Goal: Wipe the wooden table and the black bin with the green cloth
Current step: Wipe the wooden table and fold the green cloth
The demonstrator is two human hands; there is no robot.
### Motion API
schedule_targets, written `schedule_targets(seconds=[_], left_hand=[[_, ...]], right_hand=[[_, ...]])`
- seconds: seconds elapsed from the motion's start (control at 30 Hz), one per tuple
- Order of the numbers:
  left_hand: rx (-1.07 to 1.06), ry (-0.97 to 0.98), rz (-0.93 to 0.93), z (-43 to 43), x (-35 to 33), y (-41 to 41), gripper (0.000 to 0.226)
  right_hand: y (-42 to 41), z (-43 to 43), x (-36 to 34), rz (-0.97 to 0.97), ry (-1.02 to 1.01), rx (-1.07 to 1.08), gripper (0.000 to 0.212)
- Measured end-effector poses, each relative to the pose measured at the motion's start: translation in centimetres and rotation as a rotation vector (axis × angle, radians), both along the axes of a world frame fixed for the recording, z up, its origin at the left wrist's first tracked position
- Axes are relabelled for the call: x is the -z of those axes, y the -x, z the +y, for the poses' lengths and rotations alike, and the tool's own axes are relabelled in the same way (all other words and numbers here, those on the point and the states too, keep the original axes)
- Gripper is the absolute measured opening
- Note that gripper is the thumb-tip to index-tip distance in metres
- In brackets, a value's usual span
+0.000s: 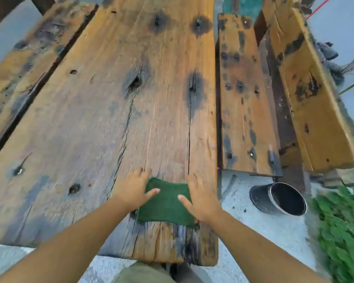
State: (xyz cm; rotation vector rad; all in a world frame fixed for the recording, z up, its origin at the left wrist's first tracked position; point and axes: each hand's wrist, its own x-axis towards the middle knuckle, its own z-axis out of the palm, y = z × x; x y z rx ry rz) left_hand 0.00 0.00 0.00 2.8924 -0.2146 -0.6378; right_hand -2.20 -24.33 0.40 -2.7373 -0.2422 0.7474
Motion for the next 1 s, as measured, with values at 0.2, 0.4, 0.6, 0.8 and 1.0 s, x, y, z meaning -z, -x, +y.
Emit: schedule_targets(seconds=[0.2,0.4,0.6,0.8,1.0], left_hand=[[0.148,0.0,0.148,-0.6,4.4,3.4,0.058],[0.249,0.013,0.11,-1.3,6.7,3.9,0.069],[0.435,-0.003,0.047,-0.9,8.4,3.0,0.081],[0.513,-0.019,0.061,-0.1,9.4,1.7,0.083],[0.514,0.006,0.126,1.0,9.8,1.0,0.086]], right_hand=[[3.5,0.3,3.7,-0.041,0.111,0.001,0.071],[4.6,2.3,5.4,0.003,0.056,-0.007,0.072],[4.4,3.1,7.0,0.036,0.049,0.072,0.078],[4.7,4.5,7.5,0.096,0.034,0.182,0.078],[4.4,6.0,8.8,0.078,0.065,0.237,0.078]])
